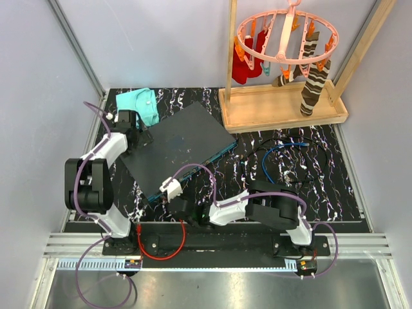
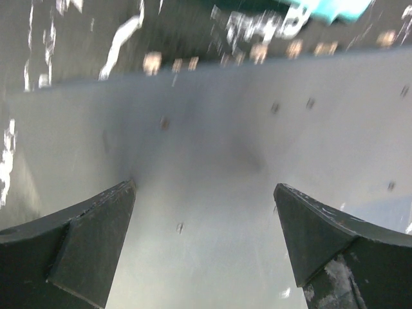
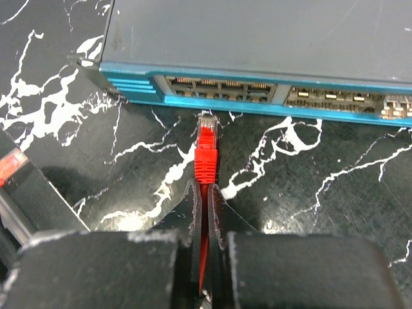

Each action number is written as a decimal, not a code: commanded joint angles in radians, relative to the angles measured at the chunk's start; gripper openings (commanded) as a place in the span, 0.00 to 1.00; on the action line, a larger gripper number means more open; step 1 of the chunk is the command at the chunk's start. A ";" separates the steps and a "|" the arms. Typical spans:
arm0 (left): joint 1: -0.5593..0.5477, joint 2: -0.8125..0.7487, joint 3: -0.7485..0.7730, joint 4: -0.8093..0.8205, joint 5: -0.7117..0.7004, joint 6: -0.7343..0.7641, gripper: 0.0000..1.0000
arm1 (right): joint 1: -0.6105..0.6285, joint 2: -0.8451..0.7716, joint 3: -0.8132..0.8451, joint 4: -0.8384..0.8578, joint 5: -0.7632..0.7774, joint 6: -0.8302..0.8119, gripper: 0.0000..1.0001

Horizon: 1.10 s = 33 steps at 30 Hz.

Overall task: Insert the plug into the switch port
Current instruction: Insert the connector into the switch port.

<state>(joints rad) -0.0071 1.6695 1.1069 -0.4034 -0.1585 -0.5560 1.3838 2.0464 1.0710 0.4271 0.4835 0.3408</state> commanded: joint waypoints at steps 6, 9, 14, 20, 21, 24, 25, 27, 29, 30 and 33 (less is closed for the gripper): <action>0.055 -0.218 -0.175 -0.080 0.004 -0.130 0.99 | -0.003 -0.088 -0.049 0.133 0.000 -0.060 0.00; 0.065 -0.306 -0.243 -0.087 0.002 -0.154 0.99 | -0.005 -0.088 -0.046 0.151 0.013 -0.075 0.00; 0.065 -0.456 -0.363 -0.075 0.085 -0.193 0.99 | -0.003 -0.106 -0.074 0.208 0.012 -0.088 0.00; 0.064 -0.491 -0.467 -0.043 0.252 -0.176 0.99 | -0.005 -0.081 -0.056 0.193 0.030 -0.088 0.00; 0.065 -0.494 -0.481 -0.041 0.270 -0.171 0.99 | -0.006 -0.077 -0.049 0.184 0.029 -0.083 0.00; 0.062 -0.514 -0.515 -0.035 0.333 -0.163 0.99 | -0.005 -0.066 -0.040 0.167 0.017 -0.077 0.00; 0.062 -0.522 -0.524 -0.032 0.342 -0.151 0.99 | -0.005 -0.060 -0.040 0.167 0.015 -0.077 0.00; 0.062 -0.533 -0.547 -0.032 0.372 -0.145 0.99 | -0.006 -0.054 -0.034 0.165 0.004 -0.077 0.00; 0.059 -0.536 -0.565 -0.029 0.417 -0.150 0.99 | -0.006 -0.043 -0.022 0.167 -0.002 -0.077 0.00; 0.056 -0.536 -0.585 -0.025 0.434 -0.154 0.99 | -0.006 -0.038 -0.016 0.167 -0.011 -0.079 0.00; 0.039 -0.545 -0.616 -0.020 0.468 -0.170 0.99 | -0.006 -0.031 0.004 0.165 -0.022 -0.088 0.00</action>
<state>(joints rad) 0.0574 1.1450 0.5381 -0.4496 0.1795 -0.7200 1.3827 2.0006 1.0183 0.5549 0.4740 0.2638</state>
